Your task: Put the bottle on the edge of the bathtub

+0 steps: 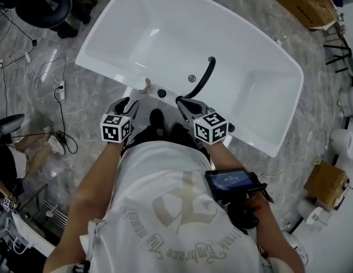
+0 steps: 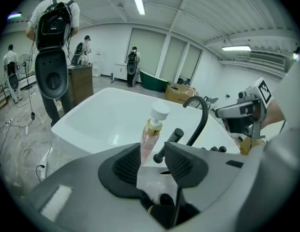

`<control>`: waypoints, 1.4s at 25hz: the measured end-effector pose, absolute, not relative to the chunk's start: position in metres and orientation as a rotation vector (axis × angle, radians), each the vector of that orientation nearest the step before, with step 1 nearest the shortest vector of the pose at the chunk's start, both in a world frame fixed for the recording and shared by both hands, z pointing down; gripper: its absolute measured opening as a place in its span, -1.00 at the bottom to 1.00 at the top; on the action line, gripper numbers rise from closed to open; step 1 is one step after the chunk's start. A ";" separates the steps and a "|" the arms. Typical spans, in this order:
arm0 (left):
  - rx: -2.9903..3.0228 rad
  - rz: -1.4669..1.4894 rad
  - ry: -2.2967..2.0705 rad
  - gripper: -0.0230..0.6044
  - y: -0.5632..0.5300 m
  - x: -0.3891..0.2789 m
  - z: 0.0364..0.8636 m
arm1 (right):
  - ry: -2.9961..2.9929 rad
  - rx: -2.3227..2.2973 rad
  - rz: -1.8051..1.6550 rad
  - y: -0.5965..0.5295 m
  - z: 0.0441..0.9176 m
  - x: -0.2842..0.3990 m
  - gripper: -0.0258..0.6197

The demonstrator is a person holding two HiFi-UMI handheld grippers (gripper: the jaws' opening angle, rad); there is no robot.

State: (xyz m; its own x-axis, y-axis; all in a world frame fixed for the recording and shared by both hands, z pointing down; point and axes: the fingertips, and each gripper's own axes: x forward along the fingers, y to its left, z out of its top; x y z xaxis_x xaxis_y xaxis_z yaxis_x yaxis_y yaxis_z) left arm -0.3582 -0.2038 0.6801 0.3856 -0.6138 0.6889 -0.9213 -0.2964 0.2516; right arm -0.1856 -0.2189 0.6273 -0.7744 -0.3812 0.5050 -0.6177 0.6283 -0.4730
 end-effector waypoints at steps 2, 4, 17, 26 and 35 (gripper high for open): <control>2.020 0.586 -1.345 -0.57 -0.197 -0.361 0.668 | -2.511 0.781 0.900 -0.219 0.622 -0.189 -0.90; 2.029 0.542 -1.379 -0.71 -0.193 -0.363 0.653 | -2.534 0.758 0.874 -0.219 0.615 -0.193 -0.90; 2.108 0.237 -1.405 -0.88 -0.157 -0.344 0.573 | -2.646 0.655 0.746 -0.200 0.567 -0.193 -0.90; 2.068 0.203 -1.500 -0.90 -0.135 -0.345 0.563 | -2.697 0.535 0.682 -0.176 0.563 -0.198 -0.90; 2.121 0.186 -1.502 -0.90 -0.136 -0.335 0.548 | -2.680 0.571 0.702 -0.173 0.569 -0.188 -0.90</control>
